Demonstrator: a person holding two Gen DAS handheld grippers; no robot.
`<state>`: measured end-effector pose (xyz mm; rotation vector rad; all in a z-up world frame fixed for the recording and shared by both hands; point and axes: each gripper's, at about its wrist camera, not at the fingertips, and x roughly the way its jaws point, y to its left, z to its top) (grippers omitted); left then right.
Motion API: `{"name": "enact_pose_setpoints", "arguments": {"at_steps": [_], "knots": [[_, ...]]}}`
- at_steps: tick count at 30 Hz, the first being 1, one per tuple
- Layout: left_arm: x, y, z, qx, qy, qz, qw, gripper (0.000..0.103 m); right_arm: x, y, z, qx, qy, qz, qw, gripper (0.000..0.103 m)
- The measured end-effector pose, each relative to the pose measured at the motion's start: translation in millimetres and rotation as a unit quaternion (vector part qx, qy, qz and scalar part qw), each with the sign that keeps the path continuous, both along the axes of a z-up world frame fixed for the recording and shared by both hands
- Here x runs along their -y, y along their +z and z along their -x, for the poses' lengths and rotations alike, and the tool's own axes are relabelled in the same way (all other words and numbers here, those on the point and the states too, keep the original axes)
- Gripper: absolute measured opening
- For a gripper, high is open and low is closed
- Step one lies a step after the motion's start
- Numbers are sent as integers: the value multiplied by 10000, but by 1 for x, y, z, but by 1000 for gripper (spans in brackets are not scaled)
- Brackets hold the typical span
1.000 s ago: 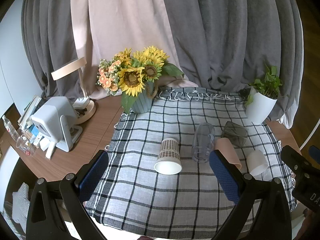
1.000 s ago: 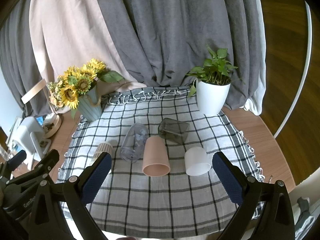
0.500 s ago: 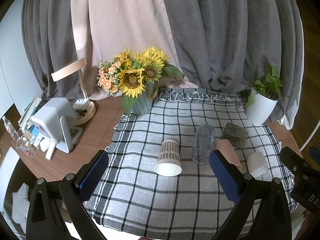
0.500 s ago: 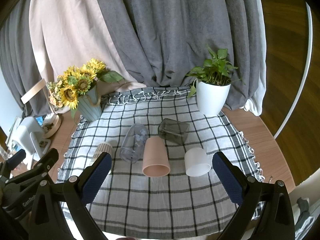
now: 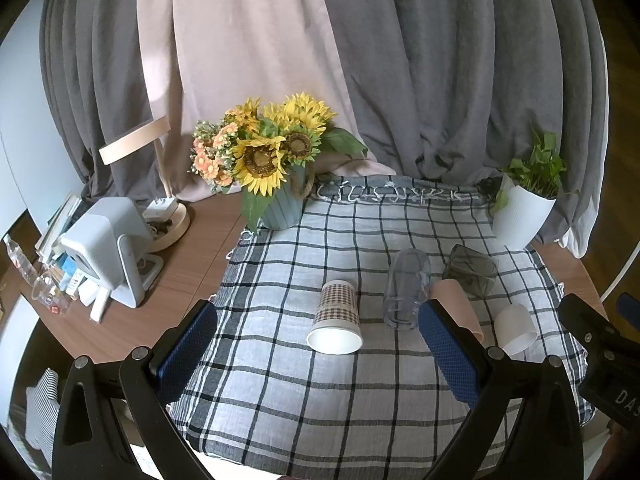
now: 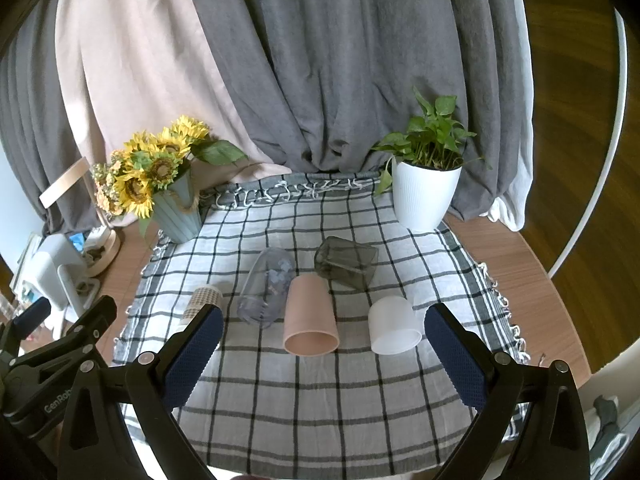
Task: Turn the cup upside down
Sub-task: 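Move the right tool to the pink cup and close its fingers around it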
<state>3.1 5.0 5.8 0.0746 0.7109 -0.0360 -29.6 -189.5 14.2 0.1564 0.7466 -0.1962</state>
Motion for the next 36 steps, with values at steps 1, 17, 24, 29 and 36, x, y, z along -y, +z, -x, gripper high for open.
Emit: {"name": "enact_pose_setpoints", "arguments": {"at_steps": [1, 17, 24, 29, 36], "knots": [[0, 0, 0, -4, -4, -2, 10000, 103, -1, 0, 0, -5, 0, 2, 10000, 101], [10, -54, -47, -590, 603, -171, 9963, 103, 18, -45, -57, -1016, 490, -424, 9927, 101], [13, -74, -75, -751, 940, -205, 9925, 103, 22, -76, -123, -1898, 1025, -443, 9755, 93], [9, -82, -87, -885, 1218, -72, 9886, 103, 22, -104, -162, -2730, 1372, -619, 9502, 85], [7, -86, -100, -931, 1377, -107, 9860, 103, 17, -142, -191, -3428, 1478, -822, 9241, 75]]}}
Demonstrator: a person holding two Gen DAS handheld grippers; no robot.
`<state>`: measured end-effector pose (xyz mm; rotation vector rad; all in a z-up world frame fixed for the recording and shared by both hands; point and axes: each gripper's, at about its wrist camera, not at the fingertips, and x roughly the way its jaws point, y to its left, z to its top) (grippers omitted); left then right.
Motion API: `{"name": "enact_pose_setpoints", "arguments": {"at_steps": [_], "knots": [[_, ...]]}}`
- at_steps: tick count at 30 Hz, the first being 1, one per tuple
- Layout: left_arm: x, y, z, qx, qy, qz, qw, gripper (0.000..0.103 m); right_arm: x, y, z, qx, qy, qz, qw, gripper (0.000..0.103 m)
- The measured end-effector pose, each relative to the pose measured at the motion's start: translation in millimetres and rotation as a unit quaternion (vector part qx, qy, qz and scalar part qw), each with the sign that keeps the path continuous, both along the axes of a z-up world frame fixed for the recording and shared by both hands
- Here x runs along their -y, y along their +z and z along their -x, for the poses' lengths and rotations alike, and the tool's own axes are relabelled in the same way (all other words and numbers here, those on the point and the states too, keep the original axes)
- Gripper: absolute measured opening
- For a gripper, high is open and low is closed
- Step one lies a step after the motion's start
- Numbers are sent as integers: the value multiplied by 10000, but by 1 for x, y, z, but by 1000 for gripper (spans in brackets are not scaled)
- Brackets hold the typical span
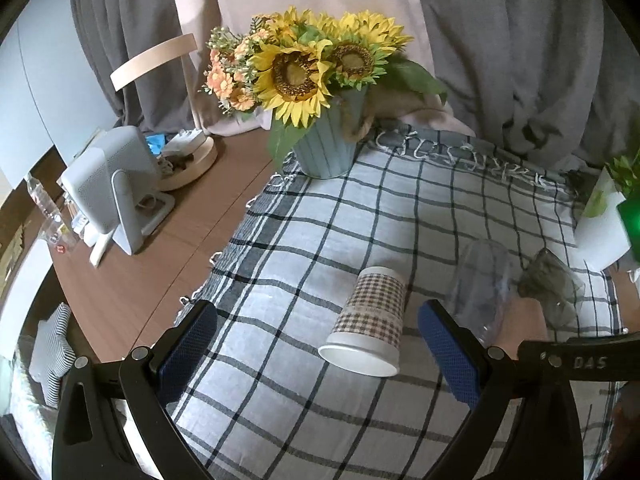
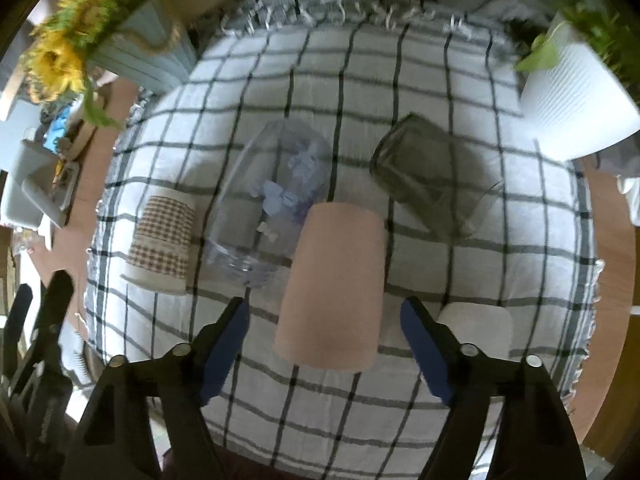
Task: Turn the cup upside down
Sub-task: 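Move the right tool to the pink cup and close its fingers around it, then lift the pink cup off the cloth with the right tool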
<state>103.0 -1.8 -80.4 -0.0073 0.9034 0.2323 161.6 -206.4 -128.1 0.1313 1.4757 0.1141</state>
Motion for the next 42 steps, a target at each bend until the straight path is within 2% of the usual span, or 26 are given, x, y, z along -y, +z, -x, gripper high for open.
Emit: {"name": "enact_pose_setpoints", "arguments": {"at_steps": [3, 6, 14, 24, 33, 42], "knots": [[-1, 0, -2, 4, 29, -27, 10000, 103, 0, -16, -9, -265, -26, -89, 9996, 71], [0, -1, -3, -6, 14, -42, 10000, 103, 0, -26, -11, -411, -23, -189, 9990, 70], [10, -5, -5, -68, -114, -201, 9997, 103, 5, -46, -24, -581, -152, -30, 9982, 70], [8, -12, -4, -171, -114, -327, 9993, 103, 4, -63, -27, -648, -206, -179, 9975, 72], [-2, -9, 9, -178, -253, -290, 9991, 103, 4, -51, -9, -456, -314, -198, 9983, 71], [-18, -7, 27, -353, -564, -143, 9977, 103, -2, 6, 31, 423, -651, -292, 9966, 71]]}}
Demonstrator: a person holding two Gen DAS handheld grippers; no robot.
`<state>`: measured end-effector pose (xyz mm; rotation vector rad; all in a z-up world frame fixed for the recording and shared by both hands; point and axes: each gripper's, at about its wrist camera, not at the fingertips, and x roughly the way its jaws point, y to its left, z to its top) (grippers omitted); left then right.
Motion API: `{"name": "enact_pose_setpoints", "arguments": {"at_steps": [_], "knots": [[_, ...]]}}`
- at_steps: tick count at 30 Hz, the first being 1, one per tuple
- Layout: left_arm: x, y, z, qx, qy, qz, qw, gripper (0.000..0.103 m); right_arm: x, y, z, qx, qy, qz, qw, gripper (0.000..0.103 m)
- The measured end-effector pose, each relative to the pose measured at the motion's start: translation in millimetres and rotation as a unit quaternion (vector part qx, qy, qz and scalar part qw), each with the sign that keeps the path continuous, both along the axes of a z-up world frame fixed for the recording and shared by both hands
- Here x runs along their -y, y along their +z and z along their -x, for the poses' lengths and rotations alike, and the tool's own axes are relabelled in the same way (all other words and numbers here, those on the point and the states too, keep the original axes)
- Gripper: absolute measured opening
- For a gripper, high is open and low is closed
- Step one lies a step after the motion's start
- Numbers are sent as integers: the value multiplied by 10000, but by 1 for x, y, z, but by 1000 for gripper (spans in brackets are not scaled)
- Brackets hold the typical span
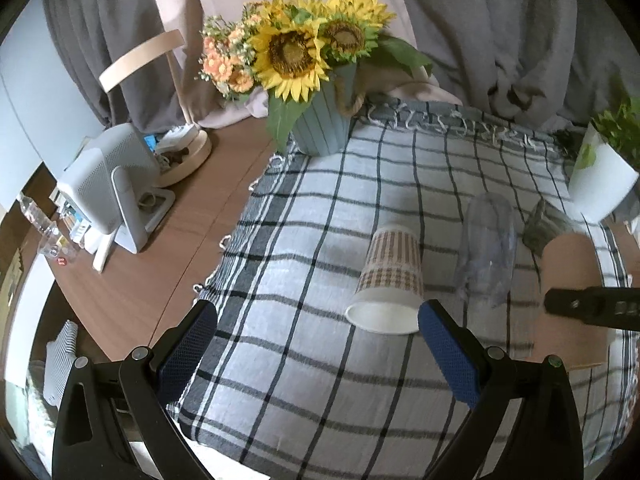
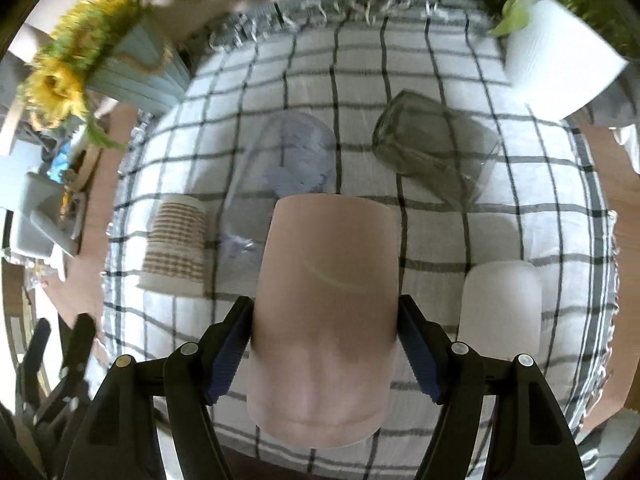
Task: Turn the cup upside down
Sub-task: 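Lift the pink cup off the cloth with the right tool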
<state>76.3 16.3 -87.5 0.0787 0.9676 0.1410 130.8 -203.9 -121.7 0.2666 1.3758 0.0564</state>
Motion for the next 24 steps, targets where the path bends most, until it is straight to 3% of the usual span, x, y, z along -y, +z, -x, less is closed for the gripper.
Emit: {"name": "enact_pose_setpoints", "arguments": {"at_steps": [7, 10, 17, 24], "knots": [[-12, -22, 3, -602, -269, 102, 9978, 103, -16, 13, 37, 421, -337, -115, 9985, 71], [-20, -32, 7, -807, -227, 177, 9963, 103, -26, 1, 47, 302, -332, -209, 9988, 71], [-23, -55, 16, -1165, -301, -80, 9927, 102, -45, -37, 64, -179, -300, -298, 9989, 71], [-23, -68, 19, -1359, -360, -209, 9898, 102, -57, -63, 61, -406, -115, -19, 9991, 71]]}}
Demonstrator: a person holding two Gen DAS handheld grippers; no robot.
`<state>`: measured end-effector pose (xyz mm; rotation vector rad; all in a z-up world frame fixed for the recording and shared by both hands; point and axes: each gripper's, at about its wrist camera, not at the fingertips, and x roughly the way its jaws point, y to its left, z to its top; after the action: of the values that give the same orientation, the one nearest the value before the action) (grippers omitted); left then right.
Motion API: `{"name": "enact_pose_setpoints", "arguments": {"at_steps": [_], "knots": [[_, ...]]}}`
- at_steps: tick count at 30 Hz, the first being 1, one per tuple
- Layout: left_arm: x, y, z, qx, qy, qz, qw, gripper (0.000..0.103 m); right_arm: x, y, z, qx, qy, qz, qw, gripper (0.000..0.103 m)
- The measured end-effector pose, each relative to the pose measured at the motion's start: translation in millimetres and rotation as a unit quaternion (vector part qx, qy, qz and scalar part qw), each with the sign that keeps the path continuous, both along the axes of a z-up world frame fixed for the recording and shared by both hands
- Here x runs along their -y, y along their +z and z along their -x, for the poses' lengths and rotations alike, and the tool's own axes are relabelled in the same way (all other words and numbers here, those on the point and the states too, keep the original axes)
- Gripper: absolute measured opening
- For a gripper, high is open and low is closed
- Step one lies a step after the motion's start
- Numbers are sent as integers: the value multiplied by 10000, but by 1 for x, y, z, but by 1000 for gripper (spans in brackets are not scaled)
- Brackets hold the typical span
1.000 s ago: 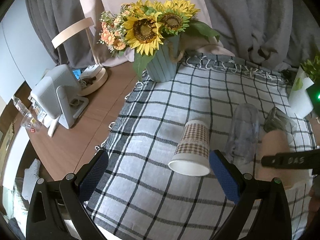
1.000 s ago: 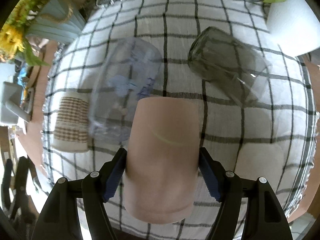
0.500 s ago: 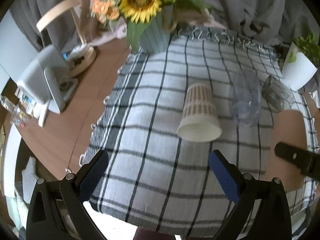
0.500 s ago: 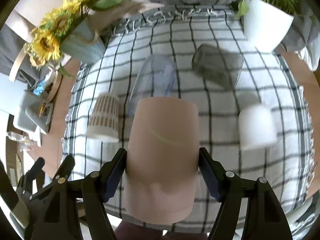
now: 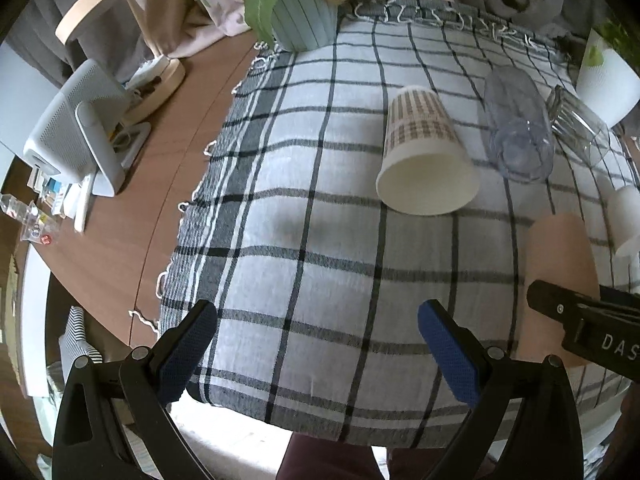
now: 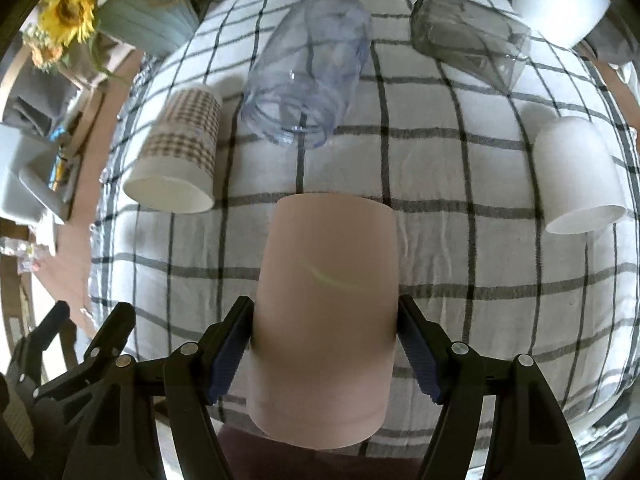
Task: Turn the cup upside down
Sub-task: 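Lift the pink cup off the cloth with the right tool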
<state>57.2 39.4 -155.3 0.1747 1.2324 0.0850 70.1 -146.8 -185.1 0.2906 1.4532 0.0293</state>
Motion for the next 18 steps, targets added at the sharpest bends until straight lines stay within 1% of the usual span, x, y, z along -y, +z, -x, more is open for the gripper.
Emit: {"name": "enact_pose_setpoints", "arguments": {"at_steps": [7, 13, 15, 17, 18], "knots": [[-1, -5, -2, -81, -2, -46, 10000, 102, -7, 0, -3, 29, 111, 122, 9999, 71], [3, -1, -3, -68, -102, -41, 9999, 102, -3, 2, -5, 7, 81, 41, 10000, 72], [6, 7, -3, -4, -160, -16, 9999, 103, 2, 10, -1, 76, -50, -60, 9999, 72], [10, 16, -3, 77, -246, 11, 9997, 103, 8, 32, 6, 389, -140, -144, 9990, 74], [13, 20, -3, 100, -305, 55, 9995, 102, 12, 44, 10, 567, -204, -169, 9980, 78]]}}
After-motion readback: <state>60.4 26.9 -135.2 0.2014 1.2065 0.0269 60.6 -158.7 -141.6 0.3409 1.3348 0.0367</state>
